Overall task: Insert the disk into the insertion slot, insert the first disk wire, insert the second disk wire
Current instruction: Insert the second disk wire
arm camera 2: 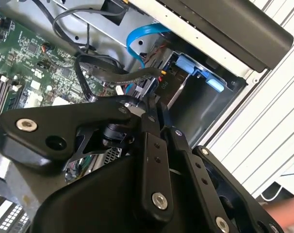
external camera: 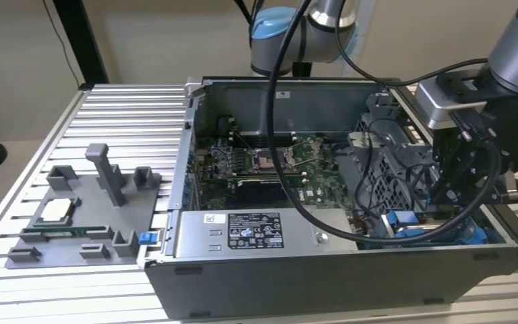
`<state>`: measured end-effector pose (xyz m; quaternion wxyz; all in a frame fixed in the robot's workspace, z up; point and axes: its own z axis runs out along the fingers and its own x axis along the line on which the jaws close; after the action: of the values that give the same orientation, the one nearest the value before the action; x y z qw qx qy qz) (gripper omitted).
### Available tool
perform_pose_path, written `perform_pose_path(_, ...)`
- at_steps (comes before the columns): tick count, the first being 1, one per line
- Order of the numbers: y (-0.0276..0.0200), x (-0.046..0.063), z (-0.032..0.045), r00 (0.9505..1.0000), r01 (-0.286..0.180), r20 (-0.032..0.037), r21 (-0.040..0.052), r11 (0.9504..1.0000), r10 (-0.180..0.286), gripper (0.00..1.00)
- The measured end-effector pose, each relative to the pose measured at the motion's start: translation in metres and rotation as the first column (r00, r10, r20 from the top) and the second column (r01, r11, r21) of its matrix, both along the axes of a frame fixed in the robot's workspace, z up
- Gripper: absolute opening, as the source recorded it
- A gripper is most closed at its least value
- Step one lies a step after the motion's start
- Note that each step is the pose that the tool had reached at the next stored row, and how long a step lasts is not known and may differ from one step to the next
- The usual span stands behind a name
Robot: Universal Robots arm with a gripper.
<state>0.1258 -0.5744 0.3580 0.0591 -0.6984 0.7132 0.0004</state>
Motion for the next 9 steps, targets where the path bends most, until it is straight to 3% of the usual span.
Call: perform_pose_path(9,-0.0017,0.0031,-0.0039,1.0000,0.000,0.0000,0.0004,1.0000,0.000,0.00)
